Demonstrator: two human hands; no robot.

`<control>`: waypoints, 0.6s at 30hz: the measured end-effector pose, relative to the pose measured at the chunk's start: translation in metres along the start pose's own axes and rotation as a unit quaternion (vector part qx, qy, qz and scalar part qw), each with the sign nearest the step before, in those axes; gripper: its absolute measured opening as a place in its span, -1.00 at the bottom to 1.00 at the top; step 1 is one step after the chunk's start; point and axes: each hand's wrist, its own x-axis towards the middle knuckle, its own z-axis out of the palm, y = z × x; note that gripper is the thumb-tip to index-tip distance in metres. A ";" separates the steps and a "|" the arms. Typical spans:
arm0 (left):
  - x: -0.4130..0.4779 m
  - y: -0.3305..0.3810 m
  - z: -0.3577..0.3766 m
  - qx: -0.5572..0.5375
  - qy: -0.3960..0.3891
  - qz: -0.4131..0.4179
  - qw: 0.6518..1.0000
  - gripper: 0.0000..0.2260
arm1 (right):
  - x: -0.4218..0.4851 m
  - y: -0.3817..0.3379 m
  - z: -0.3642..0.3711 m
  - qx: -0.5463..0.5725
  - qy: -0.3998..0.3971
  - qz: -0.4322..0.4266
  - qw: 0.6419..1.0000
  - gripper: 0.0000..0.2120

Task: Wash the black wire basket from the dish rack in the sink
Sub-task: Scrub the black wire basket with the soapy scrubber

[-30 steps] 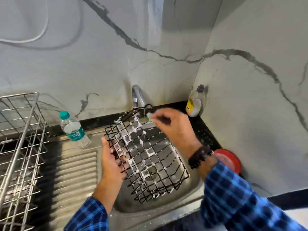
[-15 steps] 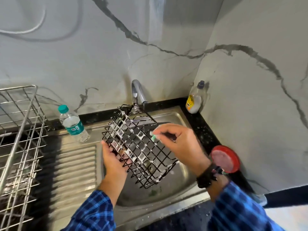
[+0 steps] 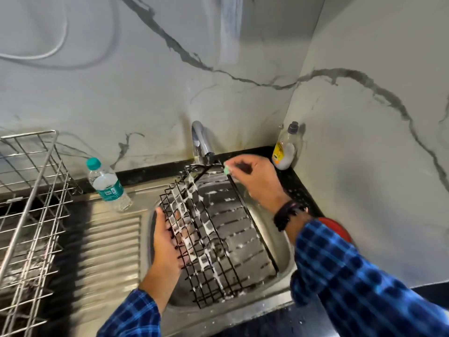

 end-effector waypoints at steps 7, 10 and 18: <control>-0.014 0.004 0.012 0.055 0.009 -0.021 0.998 -0.64 | 0.019 -0.009 -0.002 -0.050 -0.048 -0.058 0.996 -0.87; -0.004 0.001 0.007 0.013 -0.004 -0.022 1.000 -0.51 | -0.011 0.008 -0.017 -0.067 0.021 -0.108 0.992 -0.86; 0.000 -0.013 0.026 -0.066 0.119 -0.003 0.991 -0.47 | -0.082 0.075 -0.045 -0.041 -0.087 -0.116 0.989 -0.66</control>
